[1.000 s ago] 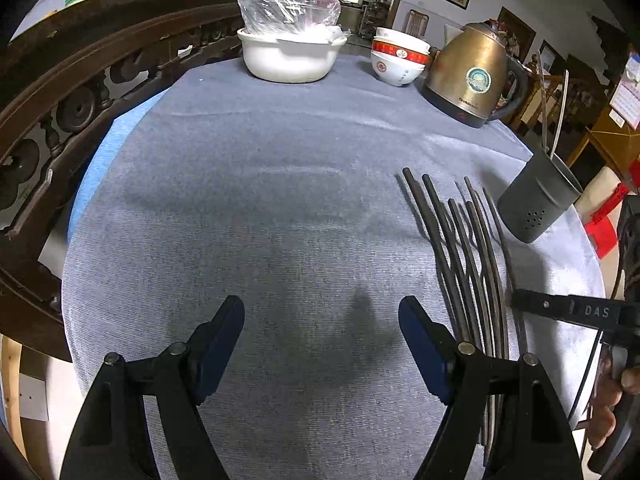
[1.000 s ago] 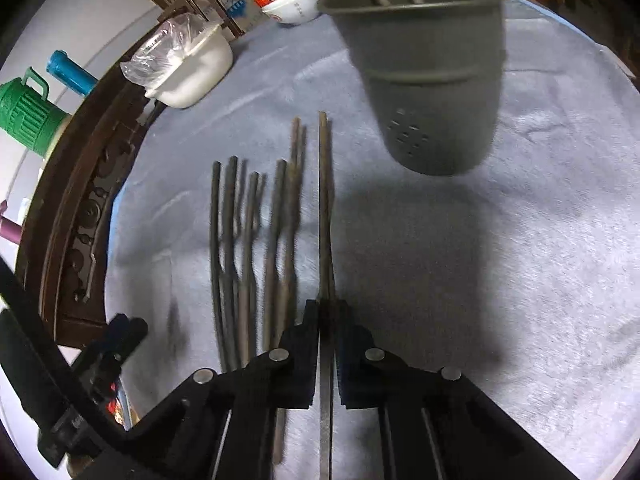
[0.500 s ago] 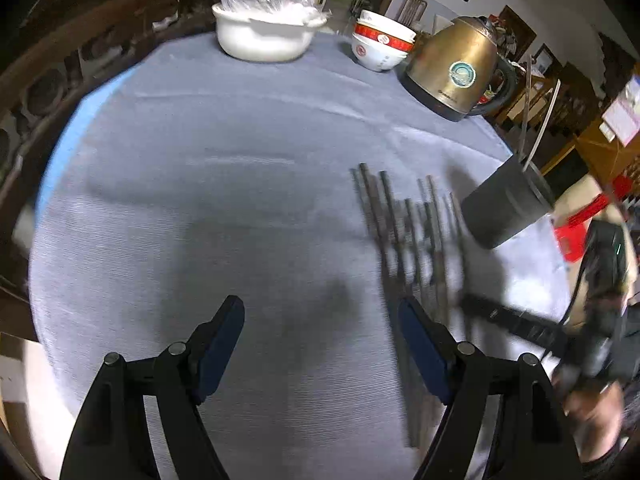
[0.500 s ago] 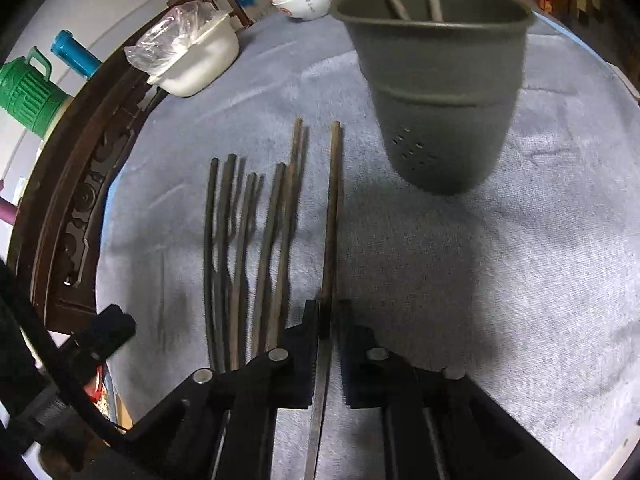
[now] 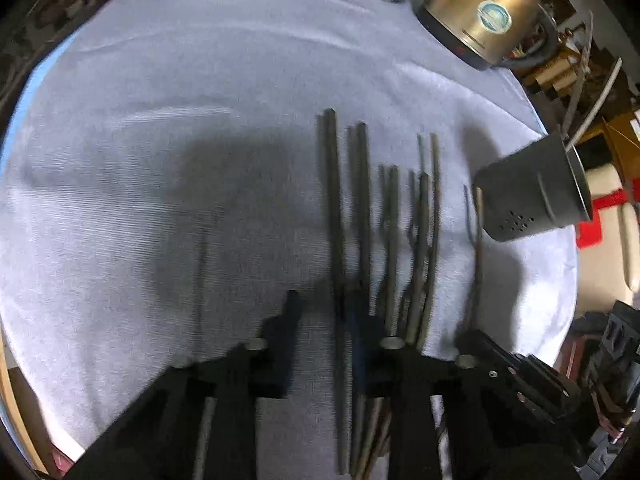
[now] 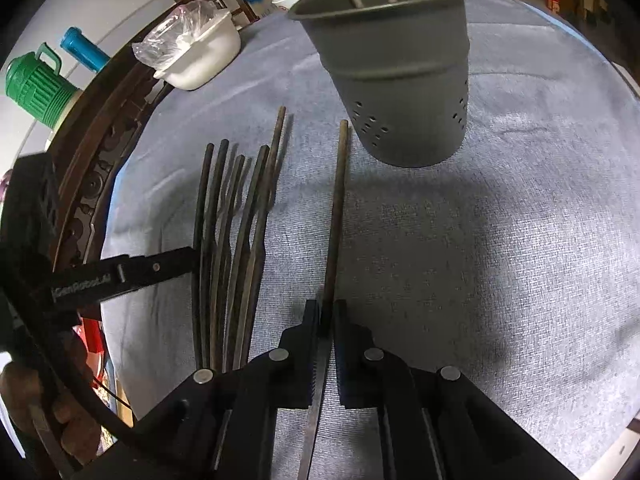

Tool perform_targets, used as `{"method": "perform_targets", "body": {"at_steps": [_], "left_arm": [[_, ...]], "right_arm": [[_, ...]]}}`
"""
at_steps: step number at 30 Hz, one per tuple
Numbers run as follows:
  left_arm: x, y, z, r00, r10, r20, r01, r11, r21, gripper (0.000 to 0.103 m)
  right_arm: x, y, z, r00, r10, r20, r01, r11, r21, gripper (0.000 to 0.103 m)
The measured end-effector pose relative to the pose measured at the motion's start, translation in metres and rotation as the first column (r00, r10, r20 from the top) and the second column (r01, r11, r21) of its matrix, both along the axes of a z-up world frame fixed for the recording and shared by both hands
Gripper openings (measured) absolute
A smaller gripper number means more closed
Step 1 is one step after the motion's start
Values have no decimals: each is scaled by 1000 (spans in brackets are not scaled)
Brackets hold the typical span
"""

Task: Organize utensils
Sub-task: 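Grasp a chopstick with the right gripper while the left gripper grasps another chopstick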

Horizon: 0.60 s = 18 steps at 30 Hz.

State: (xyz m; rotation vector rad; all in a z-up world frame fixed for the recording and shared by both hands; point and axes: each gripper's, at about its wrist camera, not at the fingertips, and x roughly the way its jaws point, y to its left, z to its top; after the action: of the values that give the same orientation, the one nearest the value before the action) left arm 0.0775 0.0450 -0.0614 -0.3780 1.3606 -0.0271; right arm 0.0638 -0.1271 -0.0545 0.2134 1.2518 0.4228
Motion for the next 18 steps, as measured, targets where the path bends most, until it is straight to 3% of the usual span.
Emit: {"method": "perform_targets", "body": {"at_steps": [10,11,13,14,18], "left_arm": [[-13,13,0,991,-112,-78,115,992,42,7],[-14,15,2,991,-110,-76,114,992,48,10],[-12,22,4,991,-111,-73,115,992,50,29],[-9,25,6,993,-102,-66,105,993,49,33],[6,27,6,994,-96,-59,99,993,57,35]], "right_arm": [[-1,2,2,995,68,-66,-71,997,-42,11],[0,4,3,995,69,-72,-73,996,-53,11],[4,8,6,995,71,-64,-76,993,-86,12],[8,9,8,996,66,-63,-72,993,-91,13],[23,10,13,998,34,-53,-40,993,-113,18]]}}
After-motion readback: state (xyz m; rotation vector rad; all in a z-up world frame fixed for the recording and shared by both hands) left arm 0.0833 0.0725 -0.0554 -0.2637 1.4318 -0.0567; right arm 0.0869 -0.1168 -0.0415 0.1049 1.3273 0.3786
